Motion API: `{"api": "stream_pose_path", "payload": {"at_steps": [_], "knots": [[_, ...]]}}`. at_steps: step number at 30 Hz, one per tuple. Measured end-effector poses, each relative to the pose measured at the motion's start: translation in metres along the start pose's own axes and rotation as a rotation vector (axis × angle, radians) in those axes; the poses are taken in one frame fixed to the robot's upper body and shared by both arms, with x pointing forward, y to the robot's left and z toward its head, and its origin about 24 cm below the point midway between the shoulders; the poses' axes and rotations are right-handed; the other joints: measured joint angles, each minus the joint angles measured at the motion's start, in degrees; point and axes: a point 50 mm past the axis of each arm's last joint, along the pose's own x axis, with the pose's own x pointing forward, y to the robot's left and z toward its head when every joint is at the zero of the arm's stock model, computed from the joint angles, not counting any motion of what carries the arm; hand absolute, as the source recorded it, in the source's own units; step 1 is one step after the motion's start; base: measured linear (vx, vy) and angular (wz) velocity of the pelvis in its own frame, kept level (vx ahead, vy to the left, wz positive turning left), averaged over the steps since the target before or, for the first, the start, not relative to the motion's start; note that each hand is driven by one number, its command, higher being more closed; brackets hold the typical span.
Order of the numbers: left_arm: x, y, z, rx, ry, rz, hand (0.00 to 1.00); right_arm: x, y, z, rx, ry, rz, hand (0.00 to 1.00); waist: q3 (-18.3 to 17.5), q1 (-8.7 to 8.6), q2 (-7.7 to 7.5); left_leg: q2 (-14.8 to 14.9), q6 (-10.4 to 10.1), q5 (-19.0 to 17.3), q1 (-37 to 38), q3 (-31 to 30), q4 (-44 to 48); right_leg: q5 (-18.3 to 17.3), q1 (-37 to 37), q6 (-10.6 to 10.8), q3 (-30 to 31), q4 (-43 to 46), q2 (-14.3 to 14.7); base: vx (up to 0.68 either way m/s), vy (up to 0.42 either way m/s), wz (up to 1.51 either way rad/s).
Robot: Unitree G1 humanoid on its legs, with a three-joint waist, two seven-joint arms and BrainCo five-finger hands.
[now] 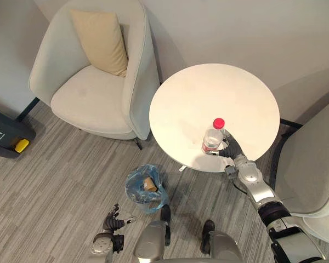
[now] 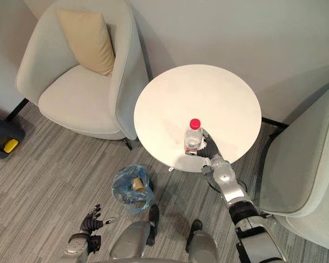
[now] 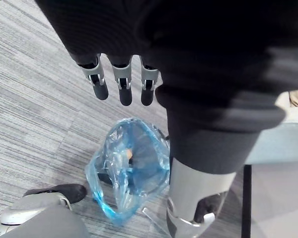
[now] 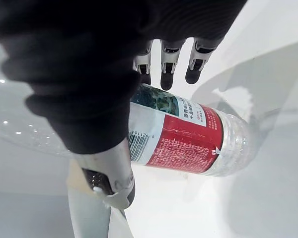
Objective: Gather rubbish on tea table into small bin, then transfer packed bag to large trash can.
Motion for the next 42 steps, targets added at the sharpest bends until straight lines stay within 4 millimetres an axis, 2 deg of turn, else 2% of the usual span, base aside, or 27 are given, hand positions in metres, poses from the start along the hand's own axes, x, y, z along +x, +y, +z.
{"api": "stream_pose_path", "payload": {"at_steps": [6, 10, 15, 18, 23, 27, 32, 34, 37, 42], "knots": [[0.001, 0.000, 0.002, -0.027, -0.008, 0.003, 0.00, 0.010, -0.006, 0.012, 0.006, -0.026, -0.037, 1.00, 1.2, 0.25, 0.28, -0.4, 0.0, 0.0, -0.6, -0.5, 0.3, -1.3, -1.1, 0.0, -0.3, 2.5, -0.9, -0.01, -0.012, 0.06], [0.001, 0.000, 0.007, -0.030, -0.026, 0.001, 0.00, 0.014, -0.011, 0.016, 0.037, -0.027, -0.060, 1.00, 1.6, 1.37, 0.30, -0.5, 0.0, 0.0, -0.9, -0.6, 0.2, -1.6, -1.6, -0.1, -0.3, 2.9, -0.8, 0.00, 0.000, 0.00], [0.001, -0.001, 0.010, -0.032, -0.041, 0.000, 0.00, 0.018, -0.023, 0.021, 0.082, -0.041, -0.101, 1.00, 1.6, 1.41, 0.27, -0.7, 0.0, 0.0, -1.1, -1.0, 0.3, -1.6, -1.5, -0.1, -0.3, 2.7, -0.9, 0.01, -0.003, 0.04], [0.001, -0.001, 0.010, -0.032, -0.042, -0.001, 0.00, 0.017, -0.024, 0.021, 0.105, -0.046, -0.108, 1.00, 1.6, 1.29, 0.28, -0.7, 0.0, 0.0, -1.1, -0.9, 0.4, -1.6, -1.4, -0.1, -0.2, 2.6, -0.9, 0.00, 0.000, 0.00], [0.001, -0.005, 0.009, -0.041, -0.039, -0.008, 0.00, -0.006, -0.020, 0.023, 0.141, -0.109, -0.103, 1.00, 1.6, 1.10, 0.28, -0.4, -0.2, -0.4, -0.2, -0.7, 0.5, -1.6, -0.4, -0.1, 0.1, 2.0, -0.8, 0.00, -0.004, -0.02], [0.000, -0.009, 0.007, -0.050, -0.029, -0.015, 0.00, -0.025, -0.013, 0.019, 0.161, -0.133, -0.076, 1.00, 1.6, -0.12, 0.24, 0.0, -0.2, -0.6, 1.3, 0.4, -0.1, -1.5, 0.5, 0.0, 1.0, 1.8, -0.8, 0.01, -0.005, -0.11], [0.000, -0.012, 0.005, -0.056, -0.021, -0.021, 0.00, -0.045, -0.009, 0.014, 0.174, -0.143, -0.055, 1.00, 1.4, -0.61, 0.11, 0.1, -0.2, -0.6, 3.5, 1.9, -1.3, -1.5, 1.3, 0.0, 2.4, 1.6, -0.7, 0.01, -0.005, -0.18], [-0.001, -0.013, 0.000, -0.053, 0.001, -0.021, 0.00, -0.050, -0.007, 0.013, 0.163, -0.146, -0.030, 1.00, 0.6, -1.68, -0.46, 0.1, -0.3, -0.5, 4.0, 2.1, -1.9, -1.5, 1.4, 0.0, 2.7, 1.2, -0.6, 0.01, -0.008, -0.06], [-0.003, -0.012, -0.008, -0.049, 0.030, -0.020, 0.00, -0.062, -0.003, 0.009, 0.158, -0.137, -0.001, 1.00, -1.2, -1.80, -1.40, 0.2, -0.3, -0.5, 5.8, 3.2, -2.9, -1.4, 2.9, 0.2, 3.4, 0.1, -0.4, 0.04, -0.004, -0.12], [-0.004, -0.012, -0.013, -0.047, 0.050, -0.027, 0.00, -0.075, 0.000, 0.010, 0.117, -0.151, 0.030, 1.00, -3.6, -2.11, -2.11, 0.2, -0.3, -0.5, 8.5, 4.0, -4.5, -1.1, 4.9, 0.5, 4.3, -1.2, -0.3, 0.03, -0.002, -0.10]]}}
